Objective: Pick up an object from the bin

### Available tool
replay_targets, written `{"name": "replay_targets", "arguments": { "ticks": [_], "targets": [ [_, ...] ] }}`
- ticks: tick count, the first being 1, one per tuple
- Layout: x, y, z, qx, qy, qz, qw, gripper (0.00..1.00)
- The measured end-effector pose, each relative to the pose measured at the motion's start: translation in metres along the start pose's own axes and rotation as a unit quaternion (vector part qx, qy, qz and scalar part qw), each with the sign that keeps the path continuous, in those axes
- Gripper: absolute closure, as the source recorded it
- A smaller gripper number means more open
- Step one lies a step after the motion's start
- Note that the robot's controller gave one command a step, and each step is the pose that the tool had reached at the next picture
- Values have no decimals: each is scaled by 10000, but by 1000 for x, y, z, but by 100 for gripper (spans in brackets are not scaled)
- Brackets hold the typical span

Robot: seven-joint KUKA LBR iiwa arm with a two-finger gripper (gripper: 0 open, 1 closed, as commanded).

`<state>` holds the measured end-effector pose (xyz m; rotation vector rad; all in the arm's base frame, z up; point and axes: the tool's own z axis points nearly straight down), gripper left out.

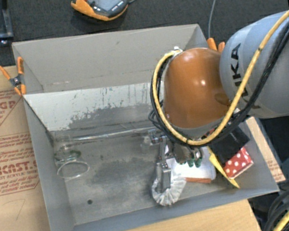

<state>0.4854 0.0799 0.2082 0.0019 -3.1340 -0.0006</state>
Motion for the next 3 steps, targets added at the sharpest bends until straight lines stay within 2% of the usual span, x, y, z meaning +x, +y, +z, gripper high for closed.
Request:
{"name": "replay_targets", "arguments": {
  "ticks": [1,2,3],
  "targets": [
    [-2,-1,-4,-4,-41,6,10000,0],
    [-3,-62,91,1,-25,-1096,9940,0],
    [-16,-68,140,1,-38,-3175,9483,0]
  ]
}}
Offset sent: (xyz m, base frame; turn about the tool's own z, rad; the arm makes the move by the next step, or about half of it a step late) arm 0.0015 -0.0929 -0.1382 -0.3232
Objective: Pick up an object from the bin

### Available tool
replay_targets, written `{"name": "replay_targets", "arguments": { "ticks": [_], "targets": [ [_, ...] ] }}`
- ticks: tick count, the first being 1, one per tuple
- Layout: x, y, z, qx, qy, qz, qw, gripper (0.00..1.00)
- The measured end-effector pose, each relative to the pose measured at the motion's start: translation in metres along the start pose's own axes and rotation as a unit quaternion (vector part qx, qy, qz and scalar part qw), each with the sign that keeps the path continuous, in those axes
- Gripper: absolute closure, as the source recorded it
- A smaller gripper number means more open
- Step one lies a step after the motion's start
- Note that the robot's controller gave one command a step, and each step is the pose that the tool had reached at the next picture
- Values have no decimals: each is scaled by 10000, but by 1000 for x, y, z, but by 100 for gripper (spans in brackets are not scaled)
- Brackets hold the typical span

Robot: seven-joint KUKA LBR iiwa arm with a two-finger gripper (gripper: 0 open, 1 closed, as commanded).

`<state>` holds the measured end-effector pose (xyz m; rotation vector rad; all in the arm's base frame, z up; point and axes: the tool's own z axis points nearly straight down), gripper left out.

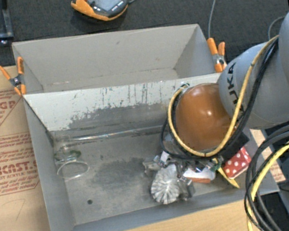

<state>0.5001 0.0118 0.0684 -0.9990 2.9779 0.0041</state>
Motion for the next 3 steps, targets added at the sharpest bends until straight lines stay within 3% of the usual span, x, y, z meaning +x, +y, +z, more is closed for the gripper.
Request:
{"name": "replay_targets", "arguments": {
  "ticks": [1,2,3],
  "targets": [
    [4,-6,-2,-1,3,1340,9910,0],
    [-1,0,0,1,-10,-9,10000,0],
    [3,-4,-1,-12,-3,1339,9910,100]
  ]
}}
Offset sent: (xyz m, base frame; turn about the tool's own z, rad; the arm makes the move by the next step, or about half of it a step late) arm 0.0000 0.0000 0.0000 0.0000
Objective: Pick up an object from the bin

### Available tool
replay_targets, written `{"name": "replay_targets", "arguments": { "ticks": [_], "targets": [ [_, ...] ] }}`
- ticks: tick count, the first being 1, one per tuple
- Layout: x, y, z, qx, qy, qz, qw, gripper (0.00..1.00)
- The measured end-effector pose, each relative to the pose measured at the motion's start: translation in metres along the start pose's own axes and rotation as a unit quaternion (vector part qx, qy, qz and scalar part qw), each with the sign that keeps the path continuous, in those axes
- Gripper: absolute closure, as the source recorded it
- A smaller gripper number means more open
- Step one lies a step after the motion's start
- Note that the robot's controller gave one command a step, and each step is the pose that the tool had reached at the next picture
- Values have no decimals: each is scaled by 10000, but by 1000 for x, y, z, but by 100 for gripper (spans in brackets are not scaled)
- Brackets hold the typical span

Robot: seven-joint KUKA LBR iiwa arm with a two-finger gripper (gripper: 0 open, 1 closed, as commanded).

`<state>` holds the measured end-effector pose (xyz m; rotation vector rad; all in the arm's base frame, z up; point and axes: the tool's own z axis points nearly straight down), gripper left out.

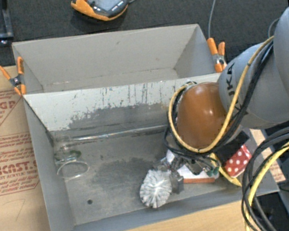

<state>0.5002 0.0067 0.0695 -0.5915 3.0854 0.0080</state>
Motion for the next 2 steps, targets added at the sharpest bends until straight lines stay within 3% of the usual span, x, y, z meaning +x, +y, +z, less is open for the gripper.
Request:
{"name": "replay_targets", "arguments": {
  "ticks": [2],
  "targets": [
    [1,0,-3,-7,19,1,10000,100]
  ]
}}
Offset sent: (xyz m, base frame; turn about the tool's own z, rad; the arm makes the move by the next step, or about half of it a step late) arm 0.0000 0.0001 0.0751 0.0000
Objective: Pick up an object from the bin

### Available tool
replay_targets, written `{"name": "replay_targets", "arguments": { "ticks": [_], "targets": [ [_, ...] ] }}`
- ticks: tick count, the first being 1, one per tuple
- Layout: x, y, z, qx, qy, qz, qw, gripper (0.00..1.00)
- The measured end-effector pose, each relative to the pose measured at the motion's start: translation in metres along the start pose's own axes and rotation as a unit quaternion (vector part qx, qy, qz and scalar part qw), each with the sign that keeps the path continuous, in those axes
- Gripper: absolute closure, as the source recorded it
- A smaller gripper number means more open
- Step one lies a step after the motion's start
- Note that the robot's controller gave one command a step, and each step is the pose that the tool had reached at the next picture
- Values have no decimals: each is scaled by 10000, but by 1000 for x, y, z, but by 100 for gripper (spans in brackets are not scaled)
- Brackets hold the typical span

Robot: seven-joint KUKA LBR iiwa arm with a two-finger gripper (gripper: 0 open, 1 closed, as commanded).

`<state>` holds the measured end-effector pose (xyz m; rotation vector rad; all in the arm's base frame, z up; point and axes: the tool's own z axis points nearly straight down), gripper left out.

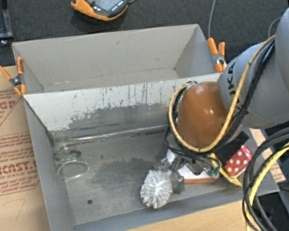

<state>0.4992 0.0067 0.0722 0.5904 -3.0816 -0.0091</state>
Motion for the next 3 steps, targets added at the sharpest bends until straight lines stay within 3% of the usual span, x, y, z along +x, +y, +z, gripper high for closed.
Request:
{"name": "replay_targets", "arguments": {
  "ticks": [1,2,3],
  "targets": [
    [2,1,-28,-14,38,-1,10000,100],
    [-1,0,-54,11,-21,0,10000,100],
    [-1,1,-62,6,-15,-1,10000,100]
  ]
}}
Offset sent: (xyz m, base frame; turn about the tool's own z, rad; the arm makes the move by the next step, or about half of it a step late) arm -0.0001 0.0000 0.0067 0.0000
